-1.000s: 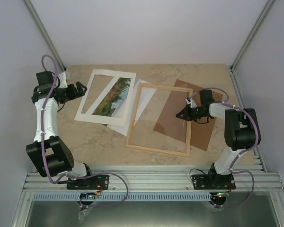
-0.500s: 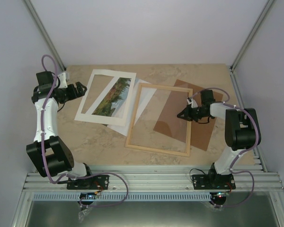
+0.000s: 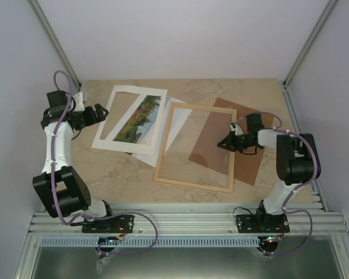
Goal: Put the photo into the frame
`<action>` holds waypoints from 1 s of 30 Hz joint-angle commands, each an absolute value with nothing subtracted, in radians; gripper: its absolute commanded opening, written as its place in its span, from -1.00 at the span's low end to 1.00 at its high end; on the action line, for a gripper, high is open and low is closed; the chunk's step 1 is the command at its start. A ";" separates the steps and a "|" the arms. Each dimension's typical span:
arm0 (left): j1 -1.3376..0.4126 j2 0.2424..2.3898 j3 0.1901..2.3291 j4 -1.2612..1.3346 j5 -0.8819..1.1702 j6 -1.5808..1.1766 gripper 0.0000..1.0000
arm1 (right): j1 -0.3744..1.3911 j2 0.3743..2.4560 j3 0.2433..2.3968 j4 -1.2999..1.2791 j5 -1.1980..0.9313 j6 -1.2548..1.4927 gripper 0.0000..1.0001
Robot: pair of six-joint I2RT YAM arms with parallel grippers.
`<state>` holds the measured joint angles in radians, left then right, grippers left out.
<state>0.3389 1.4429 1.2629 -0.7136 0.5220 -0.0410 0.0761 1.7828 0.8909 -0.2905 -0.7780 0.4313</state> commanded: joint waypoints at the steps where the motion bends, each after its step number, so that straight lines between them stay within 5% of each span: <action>1: 0.333 1.438 1.229 -0.694 0.551 -0.035 0.99 | 0.084 1.761 0.881 -0.293 -0.798 0.438 -0.99; 30: 0.326 1.442 1.226 -0.692 0.516 -0.032 0.99 | 0.082 1.762 0.922 -0.338 -0.714 0.368 -0.99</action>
